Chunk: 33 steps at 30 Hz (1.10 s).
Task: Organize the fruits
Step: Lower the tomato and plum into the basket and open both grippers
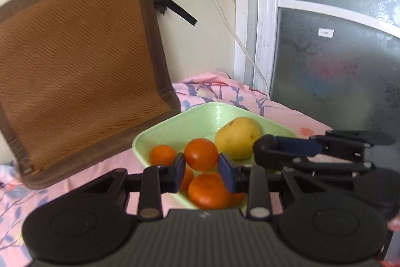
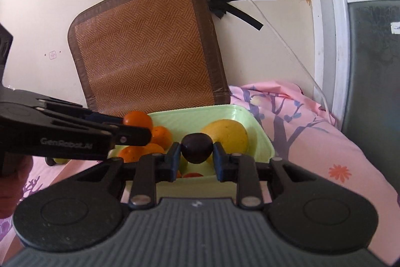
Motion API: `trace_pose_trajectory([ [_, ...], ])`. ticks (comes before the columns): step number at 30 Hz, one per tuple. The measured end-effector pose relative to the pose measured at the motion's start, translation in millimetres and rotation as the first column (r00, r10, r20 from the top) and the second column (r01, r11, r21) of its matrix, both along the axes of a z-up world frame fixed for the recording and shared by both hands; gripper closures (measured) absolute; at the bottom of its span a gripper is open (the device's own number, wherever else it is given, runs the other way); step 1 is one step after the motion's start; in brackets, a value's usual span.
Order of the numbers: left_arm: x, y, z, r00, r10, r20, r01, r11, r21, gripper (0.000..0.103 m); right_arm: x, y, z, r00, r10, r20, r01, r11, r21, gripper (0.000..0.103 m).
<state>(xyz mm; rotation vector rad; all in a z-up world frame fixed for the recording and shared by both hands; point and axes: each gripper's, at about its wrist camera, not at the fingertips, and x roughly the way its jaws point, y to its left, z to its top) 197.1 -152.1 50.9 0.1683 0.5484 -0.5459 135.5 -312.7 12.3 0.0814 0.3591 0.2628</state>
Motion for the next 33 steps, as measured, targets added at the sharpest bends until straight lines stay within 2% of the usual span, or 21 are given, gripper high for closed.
trace_pose_trajectory([
  [4, 16, -17, -11, 1.000, -0.002, -0.014, 0.002, 0.999, 0.037, 0.072, 3, -5, -4, 1.000, -0.016, 0.004, 0.016, 1.000, 0.022, 0.071],
  [10, 18, -6, -10, 0.999, 0.019, -0.034, -0.020, 0.999, -0.027, 0.066, -2, -12, -3, 0.999, -0.044, 0.014, 0.043, 0.998, 0.052, 0.071],
  [15, -1, 31, 7, 0.998, 0.070, 0.004, -0.069, 0.994, -0.080, 0.066, -9, -9, -1, 0.998, -0.056, 0.024, 0.054, 0.997, 0.053, 0.071],
  [19, -21, 86, 18, 0.988, 0.150, 0.020, -0.147, 0.980, -0.131, 0.066, -23, 0, 5, 0.999, -0.037, 0.038, 0.034, 0.996, 0.080, 0.071],
  [23, -42, 156, 12, 0.958, 0.287, 0.003, -0.283, 0.948, -0.147, 0.066, -40, 22, 12, 0.998, 0.021, 0.063, -0.026, 0.997, 0.075, 0.071],
  [27, -57, 223, -8, 0.888, 0.452, -0.077, -0.459, 0.872, -0.172, 0.066, -42, 53, 11, 0.993, 0.115, 0.022, -0.117, 0.990, 0.083, 0.071],
  [29, -63, 241, -22, 0.860, 0.497, -0.117, -0.511, 0.839, -0.190, 0.066, -37, 72, 7, 0.988, 0.156, -0.019, -0.153, 0.983, 0.098, 0.071],
  [31, -70, 246, -36, 0.845, 0.519, -0.127, -0.534, 0.824, -0.189, 0.066, -33, 88, 0, 0.980, 0.188, -0.061, -0.180, 0.977, 0.118, 0.071],
  [33, -76, 242, -48, 0.846, 0.520, -0.119, -0.534, 0.827, -0.174, 0.066, -28, 103, -5, 0.971, 0.217, -0.102, -0.204, 0.971, 0.124, 0.071],
])
